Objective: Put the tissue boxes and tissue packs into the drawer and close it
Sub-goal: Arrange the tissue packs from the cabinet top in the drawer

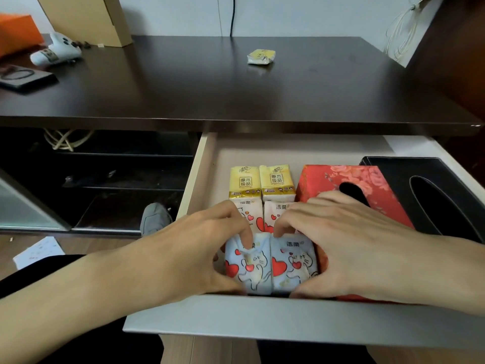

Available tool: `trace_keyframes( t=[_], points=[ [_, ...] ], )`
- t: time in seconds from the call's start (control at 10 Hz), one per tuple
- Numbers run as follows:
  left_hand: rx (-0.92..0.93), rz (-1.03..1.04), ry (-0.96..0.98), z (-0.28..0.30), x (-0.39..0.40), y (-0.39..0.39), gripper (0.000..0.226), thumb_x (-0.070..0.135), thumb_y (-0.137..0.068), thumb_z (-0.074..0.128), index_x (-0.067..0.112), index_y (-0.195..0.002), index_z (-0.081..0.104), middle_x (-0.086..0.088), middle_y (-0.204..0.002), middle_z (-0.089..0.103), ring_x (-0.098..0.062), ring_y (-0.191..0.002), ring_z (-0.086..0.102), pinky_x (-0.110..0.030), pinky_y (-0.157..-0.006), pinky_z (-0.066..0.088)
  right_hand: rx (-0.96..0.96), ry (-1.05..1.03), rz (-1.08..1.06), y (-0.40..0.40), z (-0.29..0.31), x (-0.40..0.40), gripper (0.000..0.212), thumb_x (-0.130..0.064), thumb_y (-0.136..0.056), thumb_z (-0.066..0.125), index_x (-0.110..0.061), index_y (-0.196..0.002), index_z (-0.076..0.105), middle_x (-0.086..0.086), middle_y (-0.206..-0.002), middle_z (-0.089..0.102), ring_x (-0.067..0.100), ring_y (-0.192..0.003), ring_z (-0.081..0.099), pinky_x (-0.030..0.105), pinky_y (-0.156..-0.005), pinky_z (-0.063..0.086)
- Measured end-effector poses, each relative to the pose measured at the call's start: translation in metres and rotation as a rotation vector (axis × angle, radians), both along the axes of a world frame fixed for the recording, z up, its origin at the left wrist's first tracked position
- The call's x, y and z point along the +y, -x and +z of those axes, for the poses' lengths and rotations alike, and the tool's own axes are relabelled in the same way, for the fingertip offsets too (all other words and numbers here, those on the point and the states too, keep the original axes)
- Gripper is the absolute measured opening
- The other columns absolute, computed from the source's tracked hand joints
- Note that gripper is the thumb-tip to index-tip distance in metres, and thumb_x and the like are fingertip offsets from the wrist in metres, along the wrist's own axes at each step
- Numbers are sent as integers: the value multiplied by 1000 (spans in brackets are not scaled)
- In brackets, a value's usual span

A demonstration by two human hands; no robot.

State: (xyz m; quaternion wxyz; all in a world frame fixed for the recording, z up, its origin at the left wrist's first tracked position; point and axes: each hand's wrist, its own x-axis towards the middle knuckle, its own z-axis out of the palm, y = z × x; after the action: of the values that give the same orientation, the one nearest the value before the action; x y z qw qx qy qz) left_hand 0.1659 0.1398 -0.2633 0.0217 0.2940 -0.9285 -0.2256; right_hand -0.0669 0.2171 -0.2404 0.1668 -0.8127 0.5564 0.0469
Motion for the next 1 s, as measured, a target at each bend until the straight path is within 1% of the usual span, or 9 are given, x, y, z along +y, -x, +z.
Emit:
trace_keyframes(
  t=[0.1,0.2,0.3,0.4,0.5,0.6,0.7,0.8,1.0],
  points=[
    [-12,28,8,-2,1,2,45,53,-70,79,44,-105,53,29,-115,38,4,-95,53,-7,-75,43,96,17,1,1,-5,1,80,-78,-75,47,-37,-144,46,-21,-134,47,1,-125,40,24,-110,28],
    [-60,18,67,-3,1,4,42,48,-77,77,41,-113,55,26,-118,39,0,-92,48,-3,-70,35,28,113,7,-3,-3,3,64,-71,-82,51,-39,-136,52,-23,-130,50,-3,-120,37,13,-104,18],
    [-48,10,96,-3,1,4,34,47,-80,74,41,-111,59,25,-119,45,3,-89,44,-7,-69,33,-62,171,48,-1,-6,-1,39,-52,-80,67,-44,-117,57,-30,-108,51,-10,-97,25,-3,-94,2],
    [-7,15,117,-2,3,1,24,46,-82,72,40,-104,63,22,-111,53,9,-80,46,-10,-71,34,-94,171,29,0,-9,-3,32,-39,-80,72,-44,-109,59,-31,-95,46,-7,-97,29,-5,-92,6],
    [24,23,119,0,4,0,20,43,-82,73,38,-99,64,20,-102,56,15,-77,45,-8,-67,35,-100,178,-3,1,-11,0,28,-38,-79,74,-43,-103,60,-31,-93,53,-6,-100,36,-3,-92,17],
    [37,31,130,1,4,0,21,43,-82,73,37,-100,65,21,-96,59,13,-75,47,-6,-65,35,-109,181,-44,3,-14,1,28,-43,-79,76,-45,-103,61,-34,-92,53,-15,-98,37,2,-80,30],
    [20,30,152,0,3,1,23,48,-84,69,37,-103,67,21,-99,63,5,-86,55,-8,-70,37,-116,204,-53,3,-16,-1,29,-41,-80,76,-45,-104,61,-38,-86,47,-26,-96,35,3,-75,31],
    [-2,16,174,-1,2,0,22,50,-86,65,36,-102,68,21,-104,63,1,-99,58,-20,-81,46,-98,203,-64,1,-14,-3,32,-41,-80,77,-46,-106,59,-34,-90,54,-10,-96,44,9,-70,33],
    [-32,-2,178,-3,1,1,17,46,-86,66,34,-96,73,23,-110,56,2,-106,50,-19,-85,43,-93,196,-55,-1,-12,-7,37,-39,-79,81,-46,-109,61,-31,-97,62,-7,-91,52,8,-68,35]
  ],
)
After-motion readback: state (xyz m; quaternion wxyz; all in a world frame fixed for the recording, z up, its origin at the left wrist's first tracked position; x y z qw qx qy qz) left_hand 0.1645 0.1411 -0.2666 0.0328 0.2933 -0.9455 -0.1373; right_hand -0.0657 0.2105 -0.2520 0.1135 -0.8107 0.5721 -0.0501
